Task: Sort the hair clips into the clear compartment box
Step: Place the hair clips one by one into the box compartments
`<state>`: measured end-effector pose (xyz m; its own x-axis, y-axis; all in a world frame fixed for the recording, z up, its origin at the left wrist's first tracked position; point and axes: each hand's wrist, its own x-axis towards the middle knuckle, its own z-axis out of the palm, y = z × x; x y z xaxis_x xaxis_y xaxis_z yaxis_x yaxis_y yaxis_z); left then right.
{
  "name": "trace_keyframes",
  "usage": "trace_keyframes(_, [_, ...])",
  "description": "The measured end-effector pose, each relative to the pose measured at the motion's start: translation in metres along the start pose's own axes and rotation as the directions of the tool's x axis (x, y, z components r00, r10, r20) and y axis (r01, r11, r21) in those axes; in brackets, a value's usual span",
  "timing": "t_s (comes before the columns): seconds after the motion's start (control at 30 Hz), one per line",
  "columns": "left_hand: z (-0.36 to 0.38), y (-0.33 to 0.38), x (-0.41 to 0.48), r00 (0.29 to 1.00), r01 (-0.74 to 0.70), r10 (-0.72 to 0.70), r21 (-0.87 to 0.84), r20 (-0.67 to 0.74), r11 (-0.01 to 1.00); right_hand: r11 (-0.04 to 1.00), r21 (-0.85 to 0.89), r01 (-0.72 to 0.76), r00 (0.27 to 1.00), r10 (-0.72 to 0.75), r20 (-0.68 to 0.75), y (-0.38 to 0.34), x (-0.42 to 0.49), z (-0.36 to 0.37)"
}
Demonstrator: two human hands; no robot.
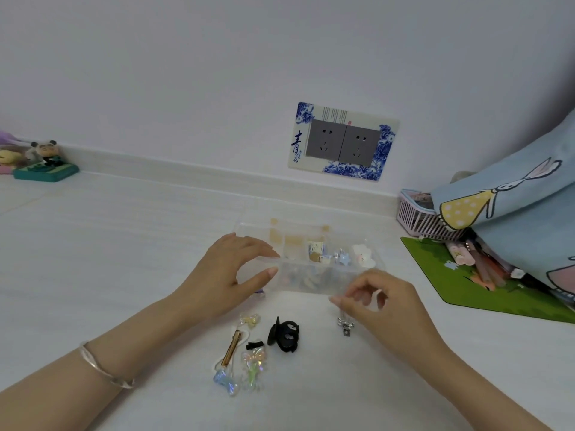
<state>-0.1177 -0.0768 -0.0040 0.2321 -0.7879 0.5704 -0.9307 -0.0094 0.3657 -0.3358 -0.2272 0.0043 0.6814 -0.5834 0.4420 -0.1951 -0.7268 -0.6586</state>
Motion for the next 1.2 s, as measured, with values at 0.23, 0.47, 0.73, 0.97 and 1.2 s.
trace_keyframes(0.23, [0.001, 0.005, 0.001, 1.000, 0.012, -0.012, -0.009, 0.008, 1.000, 0.971, -0.146, -0.191, 0.975, 0.205, 0.085, 0.017, -0.019, 0.005])
trace_keyframes(0.47, [0.002, 0.002, -0.001, 1.000, 0.006, -0.006, -0.018, 0.005, 1.000, 0.979, 0.105, -0.177, 0.963, 0.151, 0.223, 0.010, -0.021, 0.008])
trace_keyframes(0.73, [0.004, 0.001, -0.001, 1.000, 0.005, -0.005, -0.035, -0.002, 0.999, 0.893, 0.442, -0.081, 0.995, 0.045, 0.092, -0.016, 0.015, 0.000])
trace_keyframes(0.97, [0.004, -0.001, -0.003, 0.999, 0.053, -0.052, -0.079, 0.012, 0.995, 0.982, 0.173, 0.074, 0.982, -0.101, 0.157, -0.042, 0.101, 0.010])
trace_keyframes(1.2, [-0.026, -0.001, -0.001, 0.996, 0.087, -0.089, -0.159, -0.008, 0.983, 0.976, -0.147, 0.163, 0.963, -0.125, 0.238, -0.034, 0.104, 0.030])
